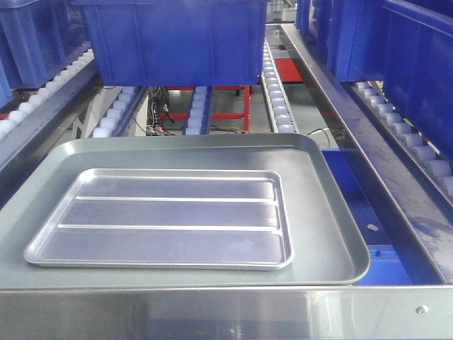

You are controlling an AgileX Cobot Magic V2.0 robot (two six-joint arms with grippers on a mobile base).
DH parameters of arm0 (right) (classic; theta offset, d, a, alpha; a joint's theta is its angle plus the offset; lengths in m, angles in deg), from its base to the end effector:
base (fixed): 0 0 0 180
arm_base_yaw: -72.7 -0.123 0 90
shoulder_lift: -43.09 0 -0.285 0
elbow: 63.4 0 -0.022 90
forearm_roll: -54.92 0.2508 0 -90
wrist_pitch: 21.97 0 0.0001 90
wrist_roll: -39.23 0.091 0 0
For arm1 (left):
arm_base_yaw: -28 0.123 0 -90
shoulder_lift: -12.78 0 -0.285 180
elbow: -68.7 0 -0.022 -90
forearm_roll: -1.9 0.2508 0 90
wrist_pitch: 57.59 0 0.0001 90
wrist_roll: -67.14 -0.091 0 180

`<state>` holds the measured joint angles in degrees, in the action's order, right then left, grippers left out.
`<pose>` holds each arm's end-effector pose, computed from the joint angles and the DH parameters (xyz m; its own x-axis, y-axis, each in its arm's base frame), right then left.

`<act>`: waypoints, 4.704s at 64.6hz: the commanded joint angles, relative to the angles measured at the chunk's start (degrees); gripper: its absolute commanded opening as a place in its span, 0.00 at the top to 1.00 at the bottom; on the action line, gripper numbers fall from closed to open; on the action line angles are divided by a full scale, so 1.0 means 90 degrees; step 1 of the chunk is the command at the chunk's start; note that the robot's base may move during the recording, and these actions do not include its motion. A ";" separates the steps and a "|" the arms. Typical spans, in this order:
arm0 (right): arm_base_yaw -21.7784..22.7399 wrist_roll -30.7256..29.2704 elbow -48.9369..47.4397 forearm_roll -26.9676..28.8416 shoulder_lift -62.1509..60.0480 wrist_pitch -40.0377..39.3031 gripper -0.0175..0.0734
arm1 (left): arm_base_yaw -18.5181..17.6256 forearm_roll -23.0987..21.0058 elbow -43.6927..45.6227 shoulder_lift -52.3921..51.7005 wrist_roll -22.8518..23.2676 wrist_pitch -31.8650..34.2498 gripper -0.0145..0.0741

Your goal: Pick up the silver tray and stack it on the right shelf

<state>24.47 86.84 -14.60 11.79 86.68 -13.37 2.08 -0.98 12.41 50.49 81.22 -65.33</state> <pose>0.0966 0.0941 0.3173 -0.1568 -0.0505 -0.9863 -0.6638 0.7449 0.0674 0.1035 -0.0510 0.2832 -0.3040 -0.1761 -0.9363 0.3706 0.8835 -0.2865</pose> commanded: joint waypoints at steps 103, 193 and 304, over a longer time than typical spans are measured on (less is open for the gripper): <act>0.5353 -0.4201 0.2796 0.3965 -0.4132 -0.1637 0.75 | -0.0031 0.0009 0.0127 -0.1519 -0.0008 0.0519 0.95; 0.5513 -0.4201 0.3349 0.4247 -0.4159 -0.2145 0.75 | 0.1388 0.0243 -0.1121 -0.2911 -0.0008 0.2025 0.95; 0.5513 -0.4201 0.3349 0.4247 -0.4159 -0.2145 0.75 | 0.2123 -0.0015 -0.2682 -0.3481 -0.2241 0.1578 0.95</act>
<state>73.68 49.50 15.57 49.91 50.31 -27.40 21.63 -0.73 -10.32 19.87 61.06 -56.19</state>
